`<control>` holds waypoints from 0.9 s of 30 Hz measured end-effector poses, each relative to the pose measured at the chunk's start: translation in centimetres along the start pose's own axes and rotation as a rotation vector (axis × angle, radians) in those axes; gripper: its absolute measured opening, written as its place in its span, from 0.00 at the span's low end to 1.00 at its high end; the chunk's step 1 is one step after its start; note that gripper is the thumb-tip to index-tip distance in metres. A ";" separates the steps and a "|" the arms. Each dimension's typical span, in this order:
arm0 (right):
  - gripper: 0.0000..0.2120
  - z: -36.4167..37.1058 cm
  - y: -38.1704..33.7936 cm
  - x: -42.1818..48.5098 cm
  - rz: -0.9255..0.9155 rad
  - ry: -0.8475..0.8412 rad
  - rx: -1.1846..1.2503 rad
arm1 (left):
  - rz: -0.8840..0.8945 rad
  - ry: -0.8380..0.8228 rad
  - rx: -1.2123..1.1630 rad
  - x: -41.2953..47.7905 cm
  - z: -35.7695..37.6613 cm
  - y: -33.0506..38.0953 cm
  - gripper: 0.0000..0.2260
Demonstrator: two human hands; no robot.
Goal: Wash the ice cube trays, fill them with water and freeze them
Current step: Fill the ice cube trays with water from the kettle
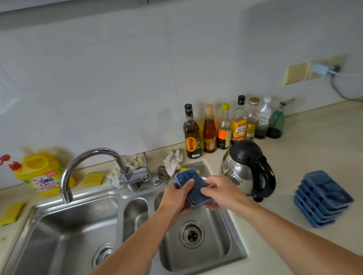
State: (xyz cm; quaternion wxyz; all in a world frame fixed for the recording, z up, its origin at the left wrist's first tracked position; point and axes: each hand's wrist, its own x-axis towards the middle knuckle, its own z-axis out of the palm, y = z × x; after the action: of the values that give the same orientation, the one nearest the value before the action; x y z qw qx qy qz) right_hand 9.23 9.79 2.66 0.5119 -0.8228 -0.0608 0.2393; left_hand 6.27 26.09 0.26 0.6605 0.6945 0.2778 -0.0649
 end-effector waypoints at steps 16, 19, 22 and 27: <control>0.04 -27.5 13.6 -7.3 0.056 0.271 0.024 | 0.131 -0.180 0.048 -5.6 30.6 3.2 0.12; 0.04 -29.5 15.9 -7.4 0.062 0.254 -0.041 | 0.209 -0.137 0.222 -6.3 33.4 2.5 0.10; 0.06 -30.4 17.4 -7.0 0.056 0.222 -0.055 | 0.202 -0.126 0.349 -6.3 34.6 2.1 0.11; 0.03 -31.0 19.5 -6.3 0.026 0.207 -0.134 | 0.179 -0.115 0.511 -6.6 36.1 1.8 0.17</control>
State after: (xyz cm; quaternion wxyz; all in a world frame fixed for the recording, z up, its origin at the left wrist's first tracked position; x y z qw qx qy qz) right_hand 15.03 -26.79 -1.07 0.4564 -0.8761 -0.0127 0.1549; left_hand 11.59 -10.22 0.60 0.4818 0.8555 0.1520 -0.1136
